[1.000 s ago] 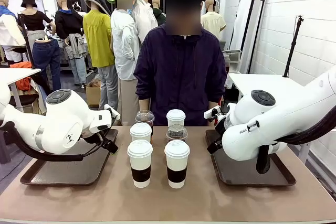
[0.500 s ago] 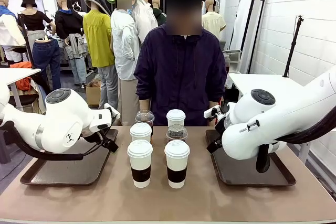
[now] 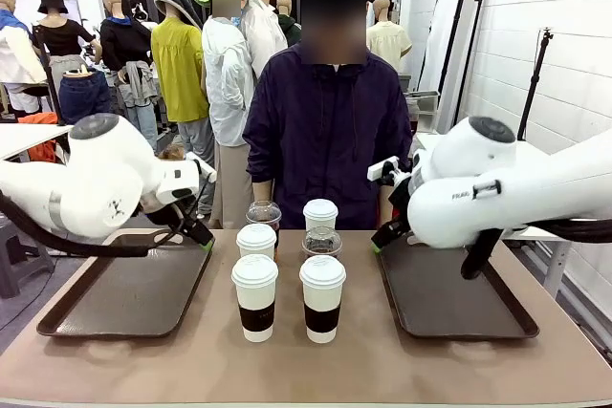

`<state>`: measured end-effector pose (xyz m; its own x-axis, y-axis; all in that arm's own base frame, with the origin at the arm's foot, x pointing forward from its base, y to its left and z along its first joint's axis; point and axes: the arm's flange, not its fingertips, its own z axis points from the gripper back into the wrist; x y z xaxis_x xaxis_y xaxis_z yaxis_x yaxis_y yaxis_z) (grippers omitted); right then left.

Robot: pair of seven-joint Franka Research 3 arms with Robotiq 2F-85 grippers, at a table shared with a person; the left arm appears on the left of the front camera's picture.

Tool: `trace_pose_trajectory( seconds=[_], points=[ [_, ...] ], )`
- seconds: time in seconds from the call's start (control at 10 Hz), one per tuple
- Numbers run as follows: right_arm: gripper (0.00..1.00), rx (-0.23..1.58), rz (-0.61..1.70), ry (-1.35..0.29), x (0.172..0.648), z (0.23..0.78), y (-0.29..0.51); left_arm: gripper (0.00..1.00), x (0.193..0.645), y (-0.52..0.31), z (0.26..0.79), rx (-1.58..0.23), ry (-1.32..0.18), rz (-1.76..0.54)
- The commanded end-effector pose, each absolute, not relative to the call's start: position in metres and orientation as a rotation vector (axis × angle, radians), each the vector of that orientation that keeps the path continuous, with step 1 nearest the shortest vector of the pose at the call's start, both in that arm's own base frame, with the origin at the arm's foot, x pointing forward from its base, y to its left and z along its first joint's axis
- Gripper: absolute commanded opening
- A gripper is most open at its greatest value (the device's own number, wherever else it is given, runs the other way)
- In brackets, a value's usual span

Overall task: Distribute the coffee onto the tray.
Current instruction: Pick up one iced Americano and place it on the right Handle tray.

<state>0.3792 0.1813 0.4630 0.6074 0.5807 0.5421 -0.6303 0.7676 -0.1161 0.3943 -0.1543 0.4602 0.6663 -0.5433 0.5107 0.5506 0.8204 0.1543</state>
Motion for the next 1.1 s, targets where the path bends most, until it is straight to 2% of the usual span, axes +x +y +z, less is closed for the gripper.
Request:
trace_pose_trajectory(
  seconds=[0.0,0.5,1.0],
  points=[
    [1.0,0.123,0.773,-0.589,0.371,0.486,0.171,1.0,0.384,-0.163,0.487,0.001,-0.542,-0.599],
    [1.0,0.134,0.812,-0.585,0.367,0.503,0.174,1.0,0.371,-0.164,0.508,-0.015,-0.54,-0.603],
    [1.0,0.322,0.925,-0.725,0.354,0.532,0.143,1.0,0.348,-0.134,0.521,-0.205,-0.723,-0.752]
  ],
)
